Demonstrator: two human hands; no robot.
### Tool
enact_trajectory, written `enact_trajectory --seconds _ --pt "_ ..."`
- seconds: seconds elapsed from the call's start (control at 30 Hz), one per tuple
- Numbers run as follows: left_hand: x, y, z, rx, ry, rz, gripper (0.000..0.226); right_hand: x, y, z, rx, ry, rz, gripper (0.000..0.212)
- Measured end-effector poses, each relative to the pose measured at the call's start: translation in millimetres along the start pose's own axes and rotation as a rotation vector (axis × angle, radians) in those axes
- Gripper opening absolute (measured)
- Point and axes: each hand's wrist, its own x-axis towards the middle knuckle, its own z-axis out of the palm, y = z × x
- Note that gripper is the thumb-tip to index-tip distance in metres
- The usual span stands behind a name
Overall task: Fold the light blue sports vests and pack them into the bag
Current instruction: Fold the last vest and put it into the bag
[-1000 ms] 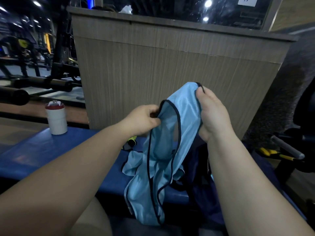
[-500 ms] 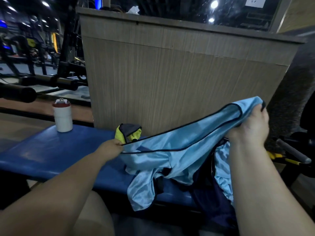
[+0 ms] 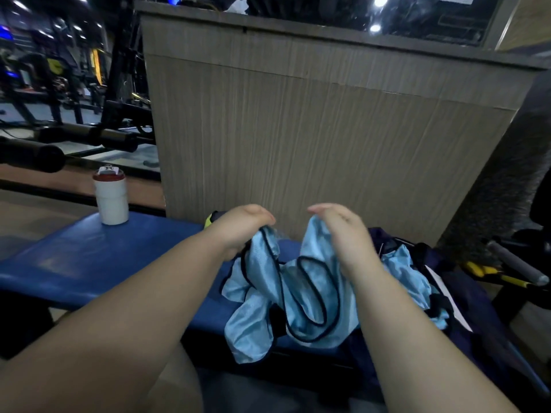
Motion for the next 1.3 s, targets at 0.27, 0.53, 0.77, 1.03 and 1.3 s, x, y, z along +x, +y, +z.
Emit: enact_trajectory --seconds 0.27,0.53,0.77,1.03,1.3 --pt "-16.9 22.4 8.8 -0.170 -0.142 0.266 0.038 -3.4 2.7 18.1 -0.045 -0.190 0.060 0.021" --pt "-12.6 -27.9 26.3 0.165 -0.391 0.099 0.051 -8.3 -58.9 -8.5 0.488 -0.002 -0.031 0.011" --pt "-11.3 -36.8 12.1 0.015 -0.359 0.034 0.041 -1.7 -68.0 -55.8 0.666 0.370 -0.079 0.005" --pt "-36.5 10.8 -11.9 -0.629 -0.728 0.025 0.062 11.7 -47.9 -91.0 0.558 0.651 -0.052 0.007" --pt "-7.4 -9.8 18.4 0.134 -0.604 -0.051 0.039 14.3 -24.8 -66.9 0.313 0.389 0.030 0.012"
